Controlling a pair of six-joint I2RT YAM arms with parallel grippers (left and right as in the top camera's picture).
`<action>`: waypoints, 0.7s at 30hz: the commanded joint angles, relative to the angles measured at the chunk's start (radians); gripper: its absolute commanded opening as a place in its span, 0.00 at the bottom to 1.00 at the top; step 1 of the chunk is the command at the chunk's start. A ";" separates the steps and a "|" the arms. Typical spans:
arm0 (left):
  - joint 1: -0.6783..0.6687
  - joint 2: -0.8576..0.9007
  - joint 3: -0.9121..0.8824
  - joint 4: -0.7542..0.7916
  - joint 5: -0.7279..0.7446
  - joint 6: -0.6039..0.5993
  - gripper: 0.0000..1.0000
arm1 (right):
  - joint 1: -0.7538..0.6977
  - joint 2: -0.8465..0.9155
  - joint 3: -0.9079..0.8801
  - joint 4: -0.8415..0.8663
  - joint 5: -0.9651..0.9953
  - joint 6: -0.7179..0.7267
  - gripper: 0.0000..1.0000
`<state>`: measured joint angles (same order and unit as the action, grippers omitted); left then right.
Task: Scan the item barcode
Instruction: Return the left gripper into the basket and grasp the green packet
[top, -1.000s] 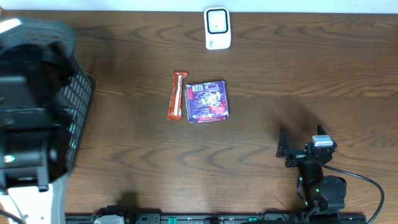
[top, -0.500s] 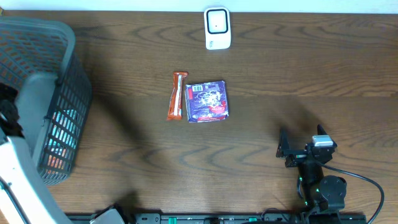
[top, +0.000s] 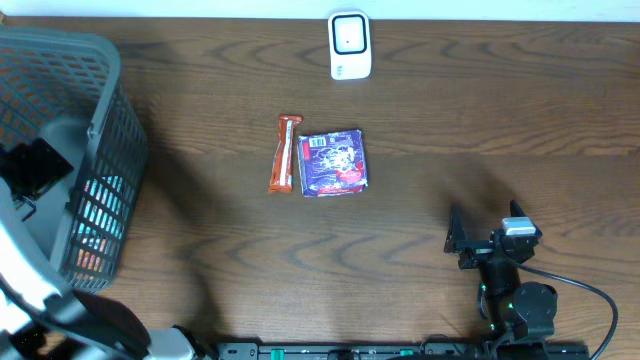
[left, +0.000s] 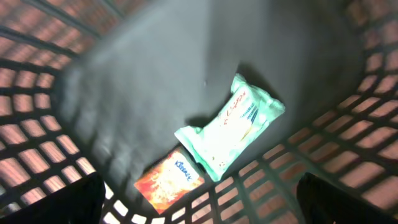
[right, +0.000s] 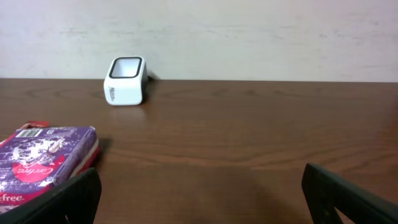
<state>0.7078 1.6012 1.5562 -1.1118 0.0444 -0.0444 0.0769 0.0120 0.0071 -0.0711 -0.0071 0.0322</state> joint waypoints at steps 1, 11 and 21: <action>0.016 0.078 -0.015 -0.029 0.045 0.050 0.98 | -0.003 -0.004 -0.002 -0.004 -0.003 -0.015 0.99; 0.020 0.205 -0.018 -0.026 0.042 0.052 0.98 | -0.003 -0.004 -0.002 -0.004 -0.003 -0.015 0.99; 0.020 0.303 -0.061 0.027 0.106 0.053 0.98 | -0.003 -0.004 -0.002 -0.004 -0.003 -0.015 0.99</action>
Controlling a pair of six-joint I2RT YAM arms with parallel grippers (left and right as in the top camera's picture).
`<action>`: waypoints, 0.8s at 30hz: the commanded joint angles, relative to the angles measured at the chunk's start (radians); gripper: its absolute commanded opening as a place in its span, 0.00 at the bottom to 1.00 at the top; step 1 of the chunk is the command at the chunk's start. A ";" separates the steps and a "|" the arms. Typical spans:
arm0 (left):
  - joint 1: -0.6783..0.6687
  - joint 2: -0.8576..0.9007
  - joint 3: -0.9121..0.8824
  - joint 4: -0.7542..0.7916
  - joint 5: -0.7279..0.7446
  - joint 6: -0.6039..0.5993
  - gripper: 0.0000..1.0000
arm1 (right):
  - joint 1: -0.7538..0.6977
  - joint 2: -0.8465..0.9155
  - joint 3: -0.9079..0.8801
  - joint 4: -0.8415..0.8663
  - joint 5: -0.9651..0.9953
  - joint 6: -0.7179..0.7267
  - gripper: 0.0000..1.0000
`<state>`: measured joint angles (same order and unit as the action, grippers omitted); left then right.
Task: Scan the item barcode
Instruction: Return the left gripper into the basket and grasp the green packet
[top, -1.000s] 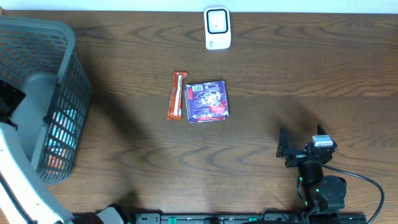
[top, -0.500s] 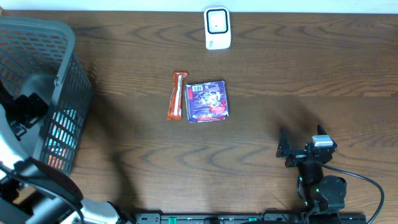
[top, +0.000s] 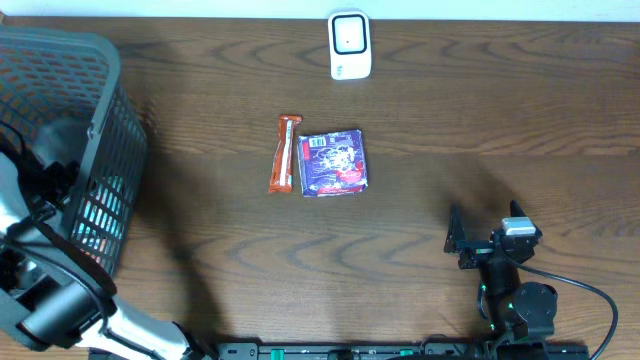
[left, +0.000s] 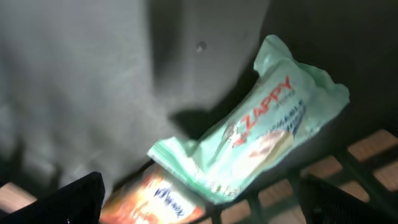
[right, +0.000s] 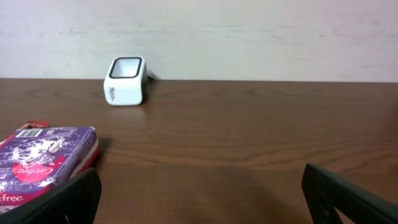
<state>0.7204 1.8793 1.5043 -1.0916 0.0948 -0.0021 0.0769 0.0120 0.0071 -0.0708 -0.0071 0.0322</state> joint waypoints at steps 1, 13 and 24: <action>0.007 0.031 -0.010 0.011 0.064 0.011 0.98 | -0.003 -0.004 -0.002 -0.004 -0.003 -0.015 0.99; 0.006 0.151 -0.014 0.035 0.077 0.061 0.89 | -0.003 -0.004 -0.002 -0.005 -0.003 -0.014 0.99; 0.009 0.214 0.001 0.009 0.073 0.061 0.08 | -0.003 -0.004 -0.002 -0.004 -0.003 -0.015 0.99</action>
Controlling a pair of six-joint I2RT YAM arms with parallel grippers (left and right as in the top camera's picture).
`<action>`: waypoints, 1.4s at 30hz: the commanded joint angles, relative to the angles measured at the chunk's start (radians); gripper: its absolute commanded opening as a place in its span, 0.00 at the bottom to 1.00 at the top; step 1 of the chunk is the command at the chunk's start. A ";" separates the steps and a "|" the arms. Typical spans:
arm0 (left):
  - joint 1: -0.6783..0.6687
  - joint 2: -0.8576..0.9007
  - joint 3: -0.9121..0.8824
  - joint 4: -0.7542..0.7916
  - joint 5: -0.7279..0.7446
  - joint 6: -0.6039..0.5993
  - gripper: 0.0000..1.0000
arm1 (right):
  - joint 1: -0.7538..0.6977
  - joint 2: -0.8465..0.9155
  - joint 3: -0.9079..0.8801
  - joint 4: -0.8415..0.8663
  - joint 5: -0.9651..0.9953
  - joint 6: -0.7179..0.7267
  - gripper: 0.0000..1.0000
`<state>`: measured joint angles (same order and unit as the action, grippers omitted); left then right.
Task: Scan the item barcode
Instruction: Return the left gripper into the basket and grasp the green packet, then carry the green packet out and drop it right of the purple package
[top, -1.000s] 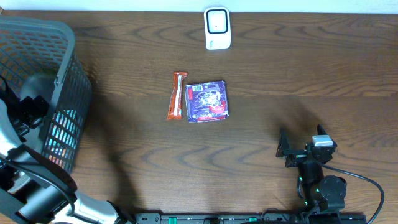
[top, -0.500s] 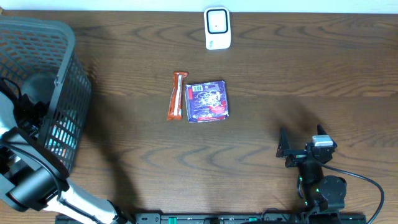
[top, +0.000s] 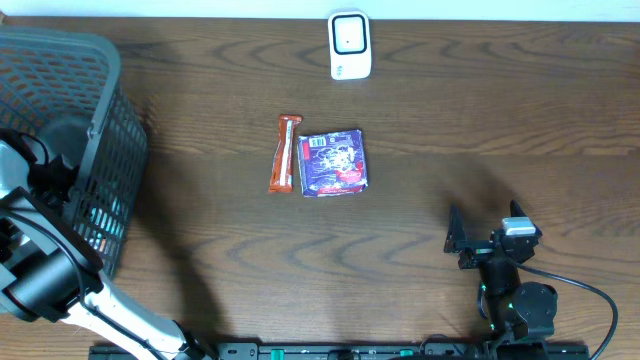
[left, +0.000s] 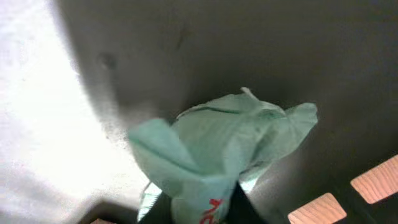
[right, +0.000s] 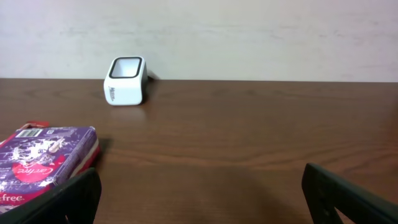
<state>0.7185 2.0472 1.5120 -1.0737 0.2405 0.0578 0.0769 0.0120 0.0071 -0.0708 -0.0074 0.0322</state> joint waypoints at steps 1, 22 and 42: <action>0.011 0.041 0.013 -0.029 -0.072 0.001 0.07 | -0.003 -0.004 -0.002 -0.005 -0.002 -0.015 0.99; -0.023 -0.538 0.572 0.011 0.451 -0.384 0.07 | -0.003 -0.004 -0.002 -0.004 -0.002 -0.015 0.99; -0.941 -0.330 0.518 0.010 0.275 -0.551 0.07 | -0.003 -0.004 -0.002 -0.004 -0.002 -0.015 0.99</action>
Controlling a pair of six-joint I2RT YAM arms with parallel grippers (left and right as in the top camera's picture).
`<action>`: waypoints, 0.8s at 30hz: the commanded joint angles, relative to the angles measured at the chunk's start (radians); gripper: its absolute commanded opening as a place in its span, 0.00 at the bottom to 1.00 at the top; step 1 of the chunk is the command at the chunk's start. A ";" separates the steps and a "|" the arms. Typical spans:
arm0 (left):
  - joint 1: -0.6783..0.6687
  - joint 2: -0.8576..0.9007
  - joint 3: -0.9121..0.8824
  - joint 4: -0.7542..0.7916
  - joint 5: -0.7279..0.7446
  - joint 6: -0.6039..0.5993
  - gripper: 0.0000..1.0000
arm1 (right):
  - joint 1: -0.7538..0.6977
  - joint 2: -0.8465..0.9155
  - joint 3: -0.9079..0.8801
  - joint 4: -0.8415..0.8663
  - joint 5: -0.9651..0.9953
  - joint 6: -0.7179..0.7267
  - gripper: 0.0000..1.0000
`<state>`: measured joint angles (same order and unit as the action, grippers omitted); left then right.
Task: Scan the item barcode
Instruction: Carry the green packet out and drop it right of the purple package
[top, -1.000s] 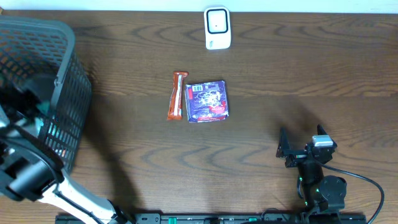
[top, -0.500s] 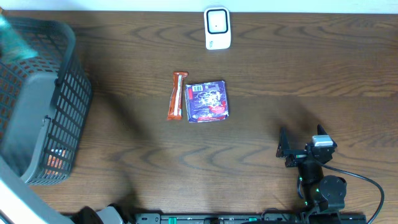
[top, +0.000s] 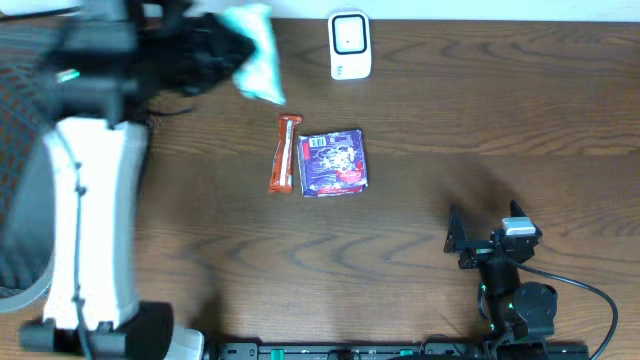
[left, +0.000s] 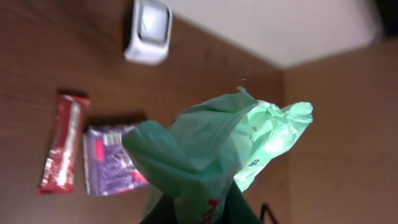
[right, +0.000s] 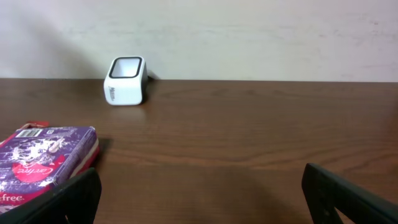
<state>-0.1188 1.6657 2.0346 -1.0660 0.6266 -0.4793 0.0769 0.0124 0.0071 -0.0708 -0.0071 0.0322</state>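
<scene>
My left gripper (top: 218, 45) is shut on a mint-green wipes packet (top: 254, 52), held in the air over the back of the table, left of the white scanner (top: 349, 45). In the left wrist view the crumpled packet (left: 217, 146) fills the middle and hides the fingers. Beyond it, the scanner (left: 147, 31) shows with its window facing up. My right gripper (top: 487, 232) rests open at the front right with nothing between its fingers. The right wrist view has the scanner (right: 126, 81) far off to the left.
A red snack bar (top: 285, 152) and a purple pack (top: 335, 162) lie side by side mid-table, also in the left wrist view as bar (left: 62, 143) and pack (left: 109, 158). The grey basket (top: 15, 210) at the left edge is mostly covered by my left arm (top: 95, 200).
My left gripper was down inside the basket, shut on the green packet. Now it holds the packet up over the table near the scanner. The right arm has not moved.
First my left gripper hung open above the green packet and an orange tissue pack in the basket. It was then lower and closer to the packet, then shut on it. Now the packet is out of the basket, left of the scanner.
</scene>
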 joint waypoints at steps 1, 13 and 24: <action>-0.141 0.080 -0.004 0.002 -0.147 -0.017 0.08 | -0.003 -0.005 -0.002 -0.004 -0.003 -0.015 0.99; -0.389 0.392 -0.004 0.010 -0.378 -0.069 0.08 | -0.003 -0.005 -0.002 -0.005 -0.003 -0.015 0.99; -0.463 0.530 -0.004 0.037 -0.377 -0.076 0.33 | -0.003 -0.005 -0.002 -0.004 -0.003 -0.015 0.99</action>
<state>-0.5770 2.1986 2.0346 -1.0367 0.2684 -0.5484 0.0769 0.0124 0.0071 -0.0708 -0.0071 0.0322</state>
